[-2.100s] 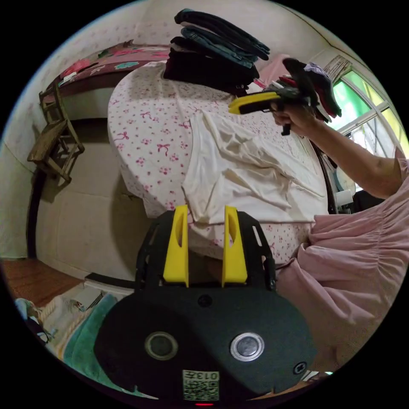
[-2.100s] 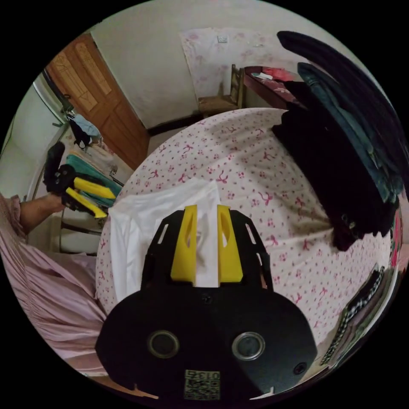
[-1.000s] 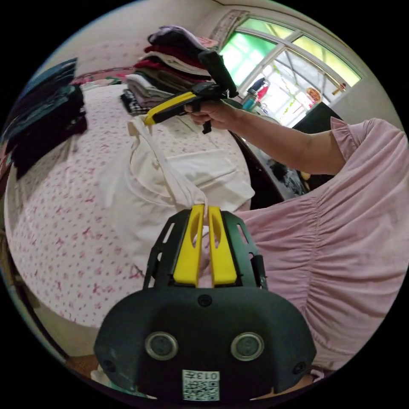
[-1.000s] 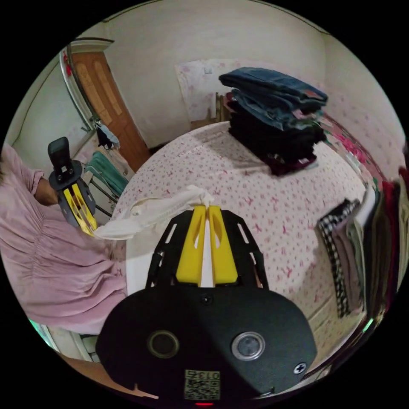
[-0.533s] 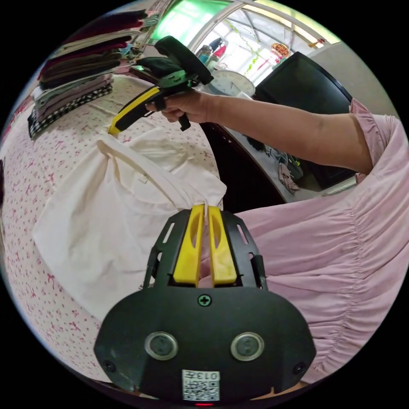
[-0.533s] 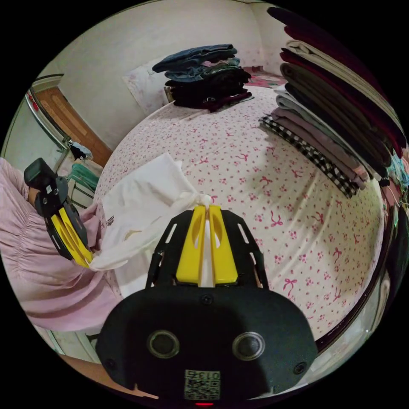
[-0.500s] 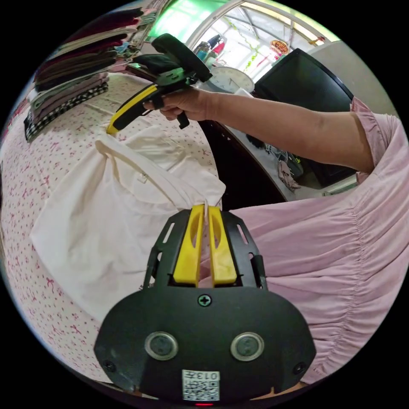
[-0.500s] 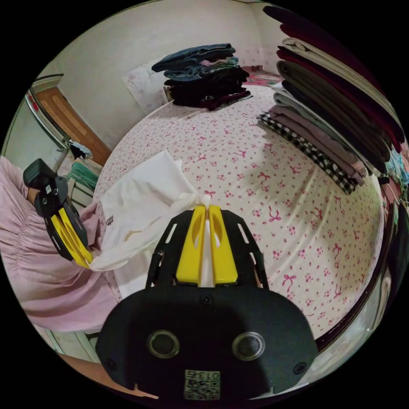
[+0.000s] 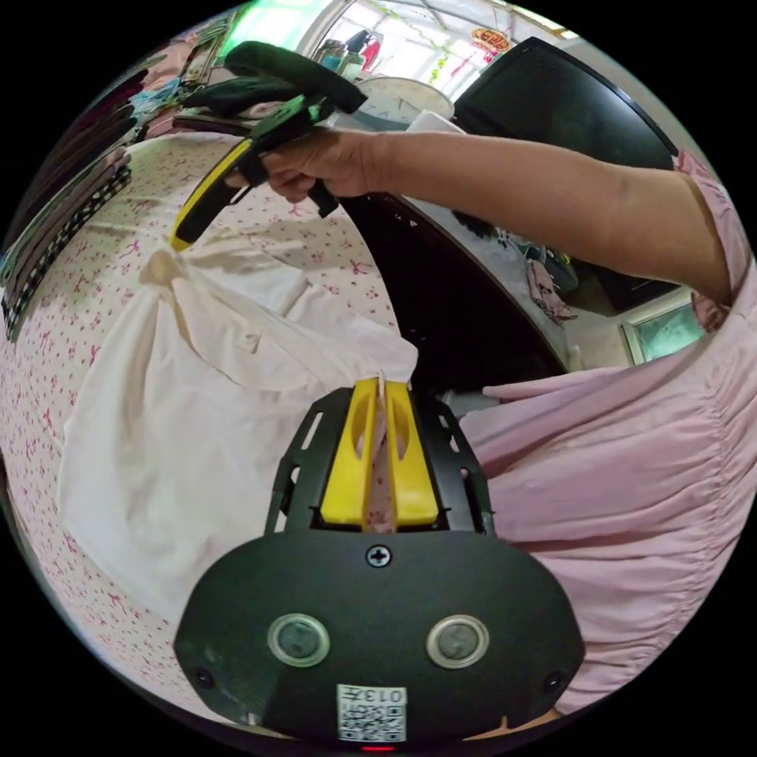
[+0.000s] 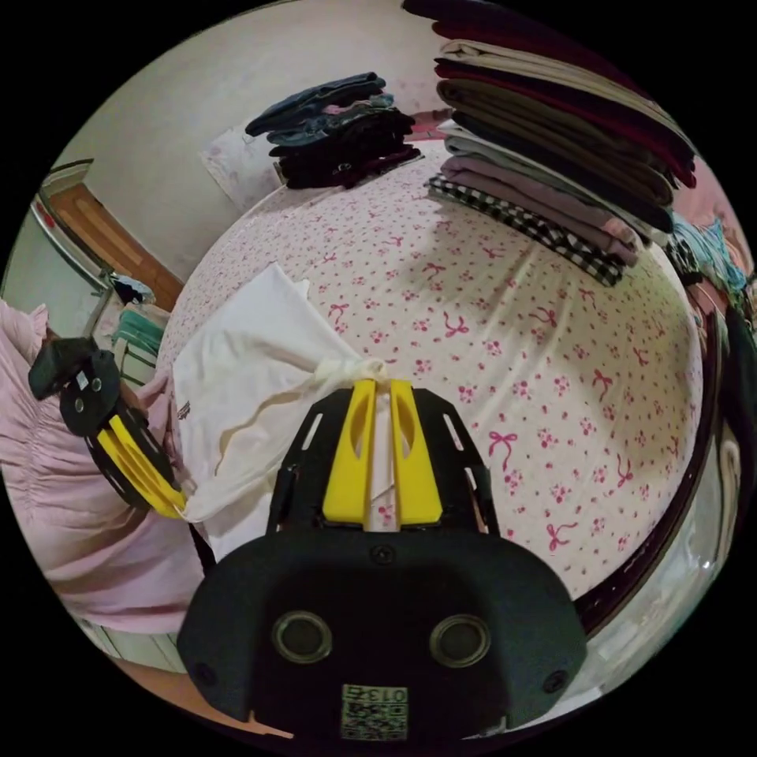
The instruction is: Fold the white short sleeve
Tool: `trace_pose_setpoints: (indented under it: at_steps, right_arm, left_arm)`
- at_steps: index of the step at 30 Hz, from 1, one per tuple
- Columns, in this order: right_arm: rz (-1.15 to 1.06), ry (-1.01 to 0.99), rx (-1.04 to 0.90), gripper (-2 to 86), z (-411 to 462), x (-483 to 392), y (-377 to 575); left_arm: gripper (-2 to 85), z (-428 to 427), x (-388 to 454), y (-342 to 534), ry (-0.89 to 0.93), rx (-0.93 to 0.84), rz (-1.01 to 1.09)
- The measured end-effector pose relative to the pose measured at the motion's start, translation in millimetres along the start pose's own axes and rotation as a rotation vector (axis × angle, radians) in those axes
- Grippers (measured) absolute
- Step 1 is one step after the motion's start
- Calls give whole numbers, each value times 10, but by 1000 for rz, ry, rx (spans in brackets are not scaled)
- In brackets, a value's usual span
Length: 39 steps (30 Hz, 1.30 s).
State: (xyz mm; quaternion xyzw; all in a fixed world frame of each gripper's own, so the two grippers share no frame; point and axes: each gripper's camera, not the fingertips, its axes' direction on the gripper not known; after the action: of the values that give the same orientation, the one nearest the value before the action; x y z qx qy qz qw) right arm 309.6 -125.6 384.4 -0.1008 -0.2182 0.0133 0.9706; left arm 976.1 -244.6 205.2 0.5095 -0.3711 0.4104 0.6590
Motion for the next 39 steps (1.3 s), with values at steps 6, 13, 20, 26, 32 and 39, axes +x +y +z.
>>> trace_pose_setpoints:
  at_steps: [6,13,20,26,32,39]
  right_arm:
    - [246,102,95,39,-693,318,690]
    - [359,43,152,51,-1234,76,1500]
    - [462,-61,113,80,-1388,-462,2146]
    - [503,-67,82,78,-1365,-705,2263]
    - [544,-32,37,34,-1497,-770,2341]
    - [575,-10,38,57,-1651,-810,2637]
  left_arm:
    - [103,250,175,-378,59,-27,29]
    - [112,-98,530,-387,14,52,147]
    - [101,-558,-129,612,-204,40,-323]
    - [97,-703,-146,1069,-337,38,-465]
    - [77,-560,-2,1053,-342,-19,-455]
    - [71,-585,31,1186,-284,-8,-462]
